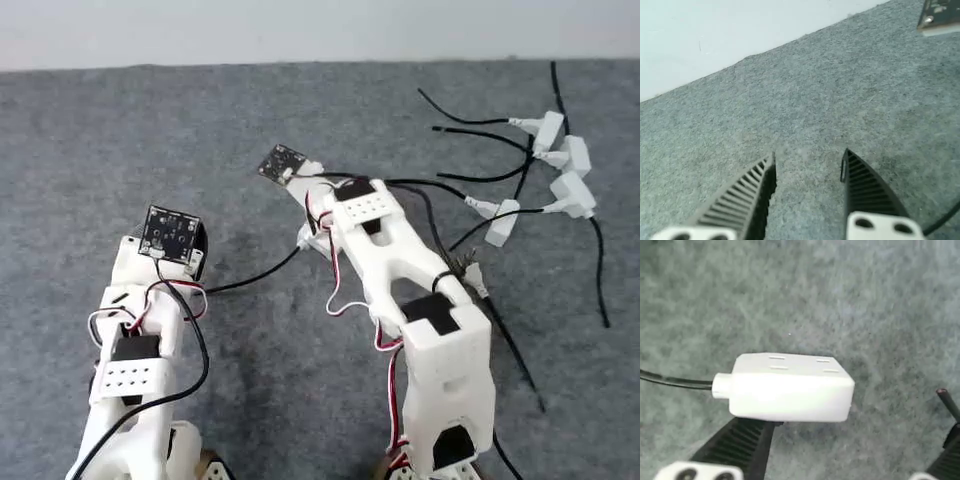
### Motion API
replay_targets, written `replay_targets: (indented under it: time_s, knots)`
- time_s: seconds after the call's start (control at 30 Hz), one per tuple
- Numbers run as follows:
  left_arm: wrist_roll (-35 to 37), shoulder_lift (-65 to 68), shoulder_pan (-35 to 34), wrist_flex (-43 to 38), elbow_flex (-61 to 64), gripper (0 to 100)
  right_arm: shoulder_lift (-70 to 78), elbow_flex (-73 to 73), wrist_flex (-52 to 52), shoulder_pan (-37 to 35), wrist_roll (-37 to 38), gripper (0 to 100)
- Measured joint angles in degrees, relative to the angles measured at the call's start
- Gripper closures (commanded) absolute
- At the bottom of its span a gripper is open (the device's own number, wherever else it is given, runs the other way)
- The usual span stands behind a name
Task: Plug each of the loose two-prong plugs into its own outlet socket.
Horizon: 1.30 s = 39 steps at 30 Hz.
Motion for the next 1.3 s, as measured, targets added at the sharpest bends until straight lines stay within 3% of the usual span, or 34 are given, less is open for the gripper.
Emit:
replay_targets:
  time_s: [0.33,0.63,1.0,1.3]
  knots:
    - [-0.6,0.0,0.5,0.0,0.0,79,2.0,-4.0,3.3,0.0,0.0,53.0]
    - [-13.4,0.0,9.9,0.0,4.0,79,2.0,-4.5,6.9,0.0,-0.1,53.0]
    - [-14.1,0.0,10.6,0.0,4.0,79,-1.2,-3.6,11.4,2.0,-0.1,53.0]
    - [-14.2,0.0,10.6,0.0,4.0,80,-5.5,-2.6,10.3,1.3,-16.6,53.1]
